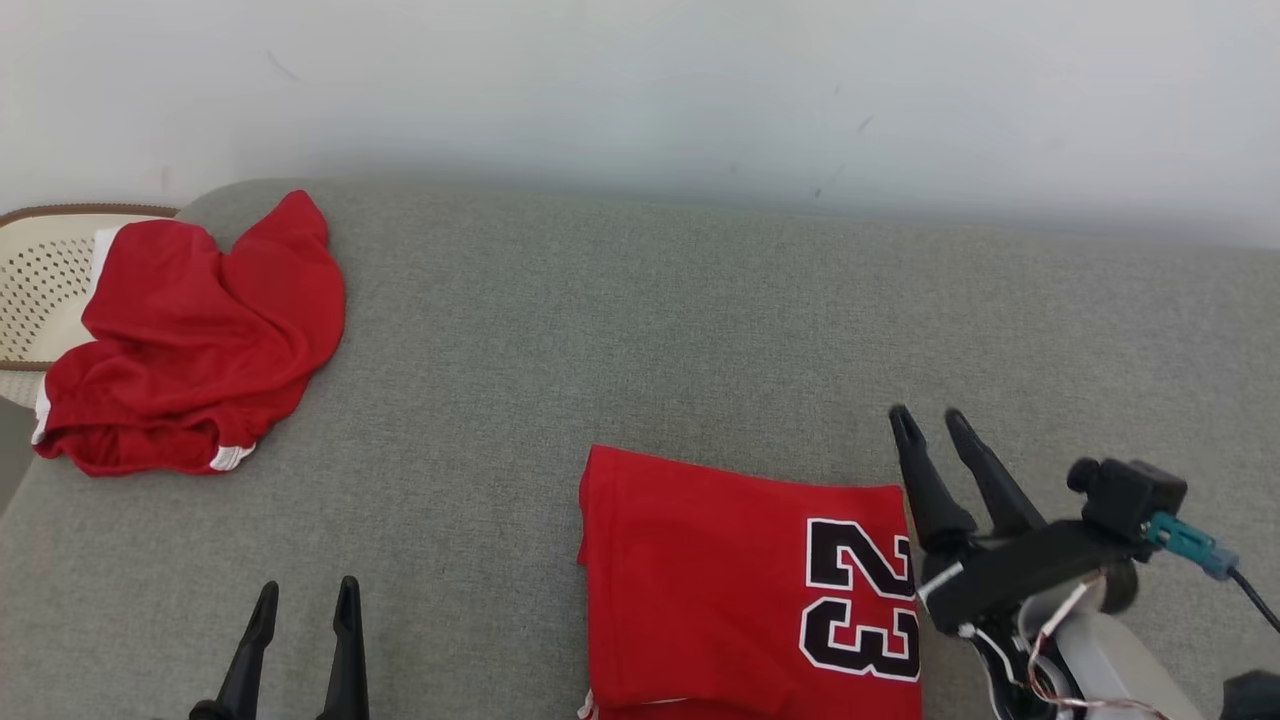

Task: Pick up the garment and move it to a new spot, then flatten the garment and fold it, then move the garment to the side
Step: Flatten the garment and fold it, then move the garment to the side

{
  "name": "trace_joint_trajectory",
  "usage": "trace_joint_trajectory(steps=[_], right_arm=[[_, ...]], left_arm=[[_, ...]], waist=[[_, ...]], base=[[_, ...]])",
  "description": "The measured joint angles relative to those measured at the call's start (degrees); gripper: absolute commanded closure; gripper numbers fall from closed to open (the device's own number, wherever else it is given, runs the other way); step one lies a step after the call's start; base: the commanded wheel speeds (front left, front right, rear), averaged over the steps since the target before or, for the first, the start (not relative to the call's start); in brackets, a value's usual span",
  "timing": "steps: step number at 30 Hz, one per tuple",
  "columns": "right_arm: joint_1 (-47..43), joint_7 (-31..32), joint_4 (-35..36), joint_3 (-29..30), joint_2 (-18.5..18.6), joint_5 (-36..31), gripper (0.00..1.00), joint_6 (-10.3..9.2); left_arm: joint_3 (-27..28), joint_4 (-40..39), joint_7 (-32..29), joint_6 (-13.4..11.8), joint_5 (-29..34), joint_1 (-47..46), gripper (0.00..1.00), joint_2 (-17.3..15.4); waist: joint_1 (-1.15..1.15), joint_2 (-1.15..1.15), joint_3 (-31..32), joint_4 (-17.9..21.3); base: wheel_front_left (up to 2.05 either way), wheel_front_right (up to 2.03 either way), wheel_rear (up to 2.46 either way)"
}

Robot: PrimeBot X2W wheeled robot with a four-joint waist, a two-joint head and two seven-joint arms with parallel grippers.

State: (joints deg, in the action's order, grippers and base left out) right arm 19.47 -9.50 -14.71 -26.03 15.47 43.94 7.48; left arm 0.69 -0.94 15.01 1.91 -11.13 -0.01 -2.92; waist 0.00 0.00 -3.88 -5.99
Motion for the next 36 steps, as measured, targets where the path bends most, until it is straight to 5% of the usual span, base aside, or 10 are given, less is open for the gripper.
trace_joint_trajectory(steps=[14, 28, 31, 36], right_arm=[[-9.54, 6.89, -2.36, 3.12, 0.23, -4.36, 0.00, 0.00], [-8.89, 12.35, -8.70, -1.05, -1.37, -1.45, 0.00, 0.01], [-8.23, 12.52, -9.17, -1.93, -1.24, -0.77, 1.00, 0.00], [-7.17, 12.17, -9.98, -2.97, -0.63, -0.09, 1.00, 0.01]], left_arm=[[1.05, -0.60, 0.00, -0.08, -0.12, 0.19, 0.00, 0.00], [0.62, -0.45, 0.00, -0.05, -0.18, -0.05, 0.00, 0.00], [0.62, -0.42, 0.00, -0.24, -0.19, -0.05, 0.00, 0.00], [0.62, -0.42, 0.00, -0.33, -0.33, -0.04, 0.00, 0.01]], waist=[[0.00, 0.00, -0.71, 1.12], [0.00, 0.00, -1.78, 0.54], [0.00, 0.00, -1.78, 0.54], [0.00, 0.00, -1.59, 0.79]], base=[[0.00, 0.00, 0.00], [0.00, 0.00, 0.00], [0.00, 0.00, 0.00], [0.00, 0.00, 0.00]])
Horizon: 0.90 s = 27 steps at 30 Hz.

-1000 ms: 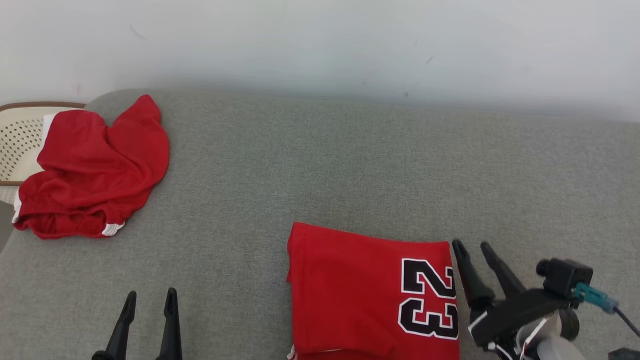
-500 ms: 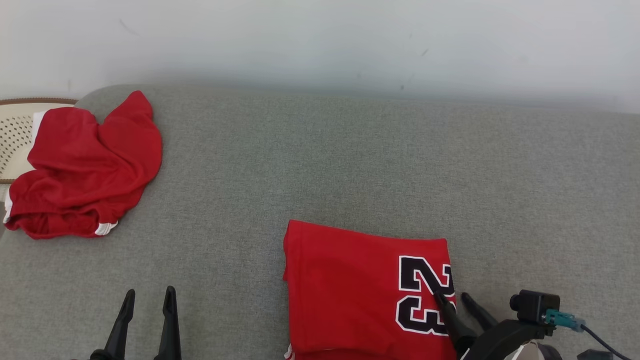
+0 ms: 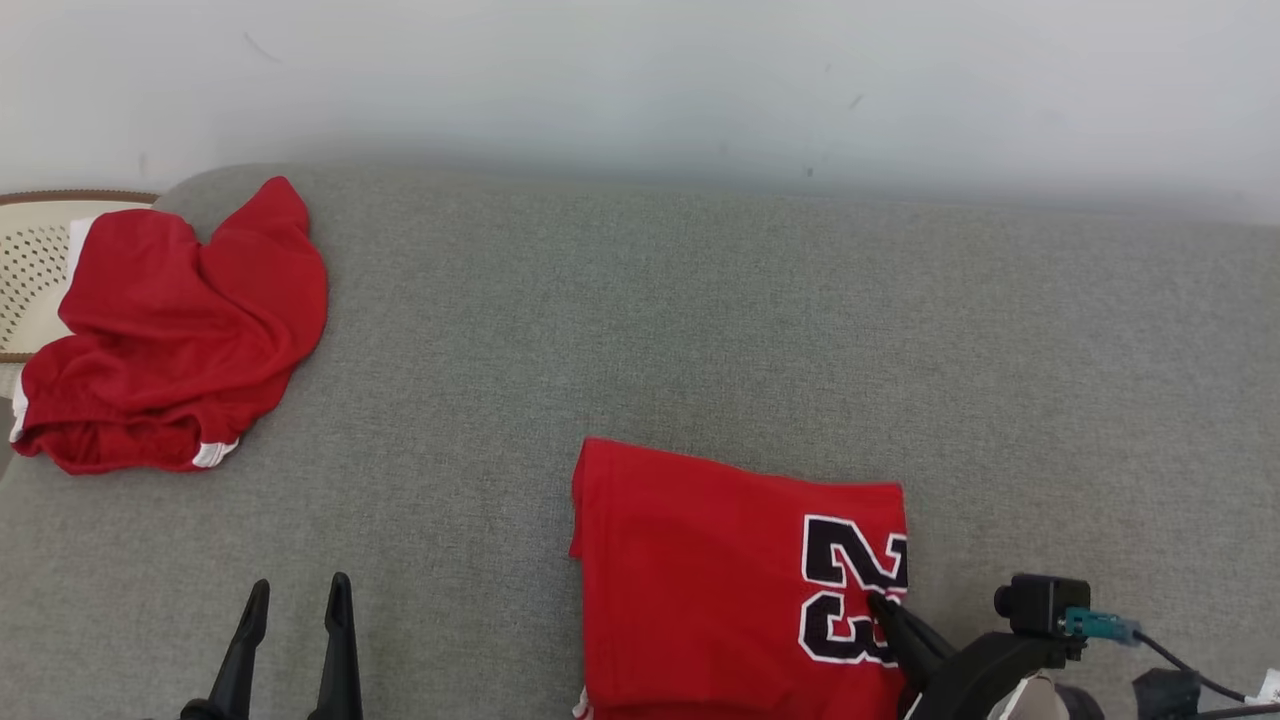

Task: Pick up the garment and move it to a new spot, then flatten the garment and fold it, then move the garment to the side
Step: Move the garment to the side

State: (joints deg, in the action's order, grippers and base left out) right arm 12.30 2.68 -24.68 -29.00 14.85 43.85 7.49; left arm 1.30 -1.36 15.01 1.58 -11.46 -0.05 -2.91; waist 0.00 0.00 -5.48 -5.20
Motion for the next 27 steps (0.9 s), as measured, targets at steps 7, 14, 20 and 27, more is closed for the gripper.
trace_joint_trajectory(steps=[7, 14, 20, 27], right_arm=[[3.57, -1.48, -0.35, 0.67, 2.37, -0.58, 1.00, -0.01], [9.99, -2.21, -1.01, 2.38, 5.59, -2.20, 1.00, 0.00], [19.27, -3.25, -4.02, 4.08, 9.43, -3.41, 1.00, 0.00], [30.07, -5.24, -10.38, 5.83, 13.79, -3.19, 1.00, -0.01]], left_arm=[[-0.07, -0.25, 0.00, -0.43, -0.44, 0.03, 0.00, 0.00], [0.35, -0.77, 0.00, -0.40, -0.41, -0.06, 0.00, -0.01], [0.14, -2.90, 0.01, -0.20, -0.03, -2.36, 0.00, 0.00], [0.59, -6.45, 0.01, 0.34, 1.80, -5.14, 0.00, 0.00]], waist=[[0.00, 0.00, -0.14, 0.60], [0.00, 0.00, -1.50, 1.95], [0.00, 0.00, -4.47, 3.53], [0.01, 0.00, -9.86, 5.26]], base=[[0.00, 0.00, 0.00], [0.00, 0.00, 0.00], [0.00, 0.00, 0.00], [0.00, 0.00, 0.00]])
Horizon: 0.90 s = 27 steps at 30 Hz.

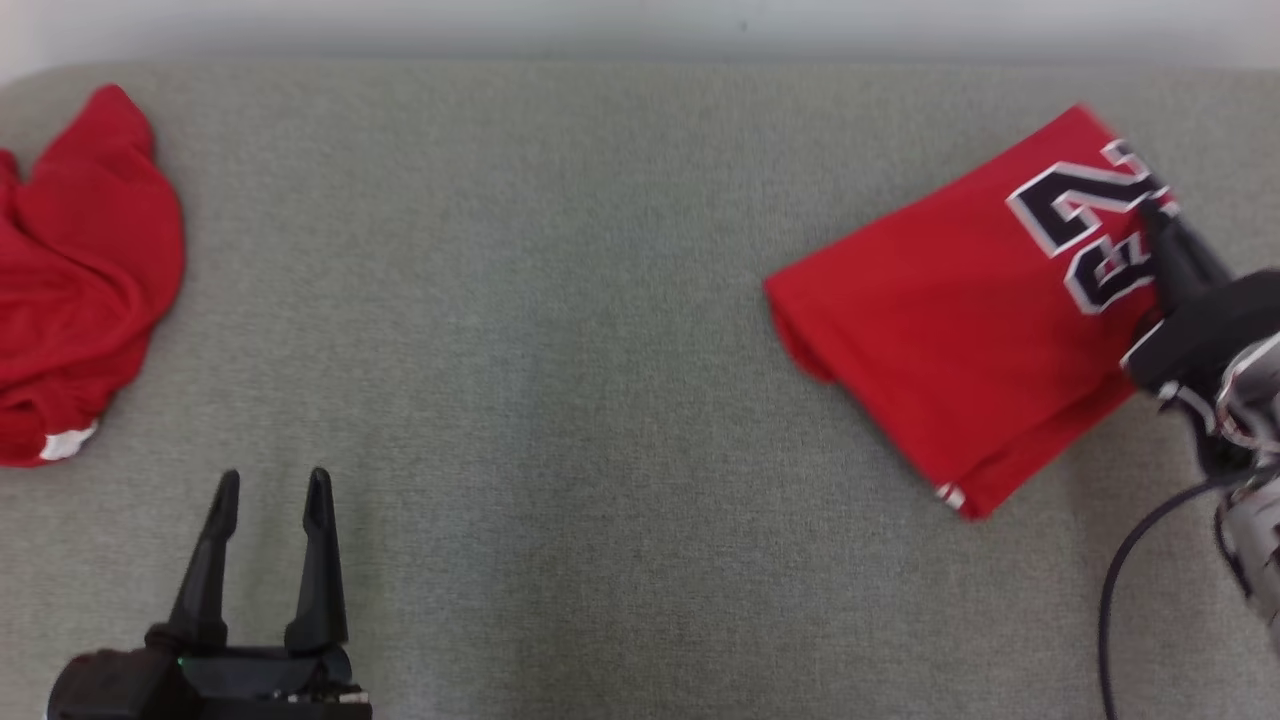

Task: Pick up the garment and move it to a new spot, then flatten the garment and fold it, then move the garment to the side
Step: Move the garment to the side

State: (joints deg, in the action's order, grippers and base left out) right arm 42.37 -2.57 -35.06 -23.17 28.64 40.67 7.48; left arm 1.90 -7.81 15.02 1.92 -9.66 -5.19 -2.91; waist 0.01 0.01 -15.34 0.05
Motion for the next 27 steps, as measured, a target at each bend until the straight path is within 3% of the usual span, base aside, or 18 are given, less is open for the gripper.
trace_joint_trajectory(steps=[14, 27], right_arm=[[15.75, -4.37, -14.38, 2.89, 6.99, 2.81, 1.00, 0.00], [21.89, -6.90, -22.50, 2.24, 13.19, 3.20, 1.00, 0.01]], left_arm=[[2.94, -4.93, 0.00, 1.63, 3.92, -3.24, 0.00, 0.00], [5.04, -9.47, 0.00, 2.12, 5.59, -3.37, 0.00, -0.02]], waist=[[0.00, 0.01, -10.29, 2.28], [0.00, 0.01, -15.50, 2.88]], base=[[0.00, 0.00, 0.00], [0.00, 0.00, 0.00]])
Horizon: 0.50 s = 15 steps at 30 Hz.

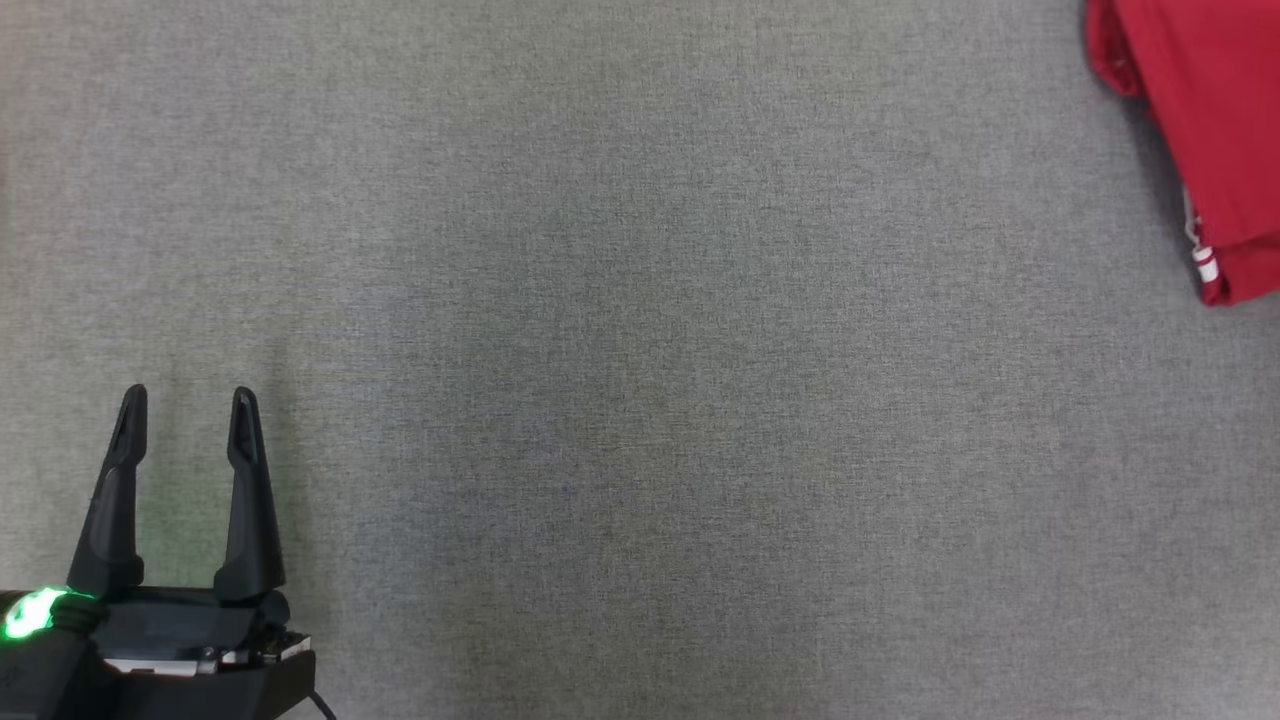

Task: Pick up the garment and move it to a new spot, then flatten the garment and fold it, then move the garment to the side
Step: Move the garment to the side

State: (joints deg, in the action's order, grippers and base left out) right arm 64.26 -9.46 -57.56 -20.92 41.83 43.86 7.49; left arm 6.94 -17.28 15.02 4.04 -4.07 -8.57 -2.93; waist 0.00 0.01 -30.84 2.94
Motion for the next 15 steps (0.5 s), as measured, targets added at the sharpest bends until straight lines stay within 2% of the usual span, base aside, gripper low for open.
trace_joint_trajectory(steps=[13, 14, 15], right_arm=[[2.18, -1.25, -3.46, -2.42, 0.48, 0.78, 1.00, -0.01], [2.19, -1.69, -3.75, -2.63, 0.47, 0.56, 0.11, 0.00], [2.30, -2.26, -4.03, -2.80, 0.51, 0.42, 0.00, 0.00]], left_arm=[[0.49, -0.57, 0.00, 0.25, 0.43, 0.04, 0.00, 0.00], [0.47, -0.48, 0.00, 0.25, 0.42, 0.04, 0.00, 0.01], [0.44, -0.35, 0.00, 0.25, 0.42, 0.04, 0.00, 0.01]], waist=[[0.00, -0.01, -0.66, 1.10], [0.00, -0.01, -0.61, 1.08], [0.00, 0.00, -0.53, 1.07]], base=[[0.00, 0.00, 0.00], [0.00, 0.00, 0.00], [0.00, 0.00, 0.00]])
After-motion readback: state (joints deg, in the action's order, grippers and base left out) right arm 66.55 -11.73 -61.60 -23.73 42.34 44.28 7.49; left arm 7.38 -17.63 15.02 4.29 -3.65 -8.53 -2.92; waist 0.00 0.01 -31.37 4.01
